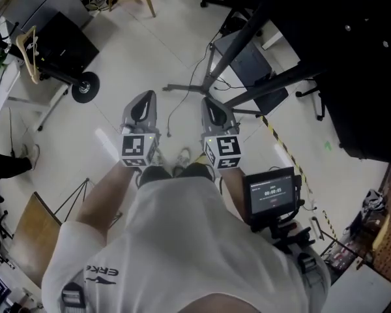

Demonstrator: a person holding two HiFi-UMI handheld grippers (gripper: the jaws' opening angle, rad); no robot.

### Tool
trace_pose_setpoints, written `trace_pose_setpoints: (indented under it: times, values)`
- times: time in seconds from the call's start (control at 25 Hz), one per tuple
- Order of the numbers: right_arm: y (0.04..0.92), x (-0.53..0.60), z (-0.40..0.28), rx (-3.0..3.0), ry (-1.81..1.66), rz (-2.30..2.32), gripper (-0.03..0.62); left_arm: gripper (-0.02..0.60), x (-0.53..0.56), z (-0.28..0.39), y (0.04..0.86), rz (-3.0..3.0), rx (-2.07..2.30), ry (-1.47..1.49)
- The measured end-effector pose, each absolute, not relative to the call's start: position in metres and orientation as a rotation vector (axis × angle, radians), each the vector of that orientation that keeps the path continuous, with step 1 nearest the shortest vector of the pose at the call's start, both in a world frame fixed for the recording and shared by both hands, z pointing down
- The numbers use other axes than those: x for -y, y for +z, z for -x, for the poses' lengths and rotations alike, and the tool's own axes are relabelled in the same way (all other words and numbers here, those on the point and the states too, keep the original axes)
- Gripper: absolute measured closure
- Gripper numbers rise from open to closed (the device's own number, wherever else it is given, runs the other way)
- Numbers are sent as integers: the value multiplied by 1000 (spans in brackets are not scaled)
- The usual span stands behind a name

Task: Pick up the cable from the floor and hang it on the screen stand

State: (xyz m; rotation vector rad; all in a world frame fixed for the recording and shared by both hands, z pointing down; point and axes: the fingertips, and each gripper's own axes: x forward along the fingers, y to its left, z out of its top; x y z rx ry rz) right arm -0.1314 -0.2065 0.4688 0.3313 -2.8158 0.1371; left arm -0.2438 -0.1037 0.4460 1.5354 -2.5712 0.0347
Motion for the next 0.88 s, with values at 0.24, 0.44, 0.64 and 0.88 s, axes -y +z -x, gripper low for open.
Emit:
trace_pose_setpoints:
  times: [0.24, 0.44, 0.64, 0.88]
  values:
    - [511, 206, 149, 2752, 170, -309, 583, 580, 110, 260, 491, -1494, 2511, 77]
    - [575, 192, 150, 2664, 175, -266, 583, 580, 104, 260, 550, -1485, 2434, 114]
    - [654, 187, 150, 2592, 208, -238, 583, 580, 105, 258, 632, -1467, 2362, 146]
    - [769, 173, 145, 2516, 270, -206, 583, 580, 99, 251, 747, -1446, 2290, 209]
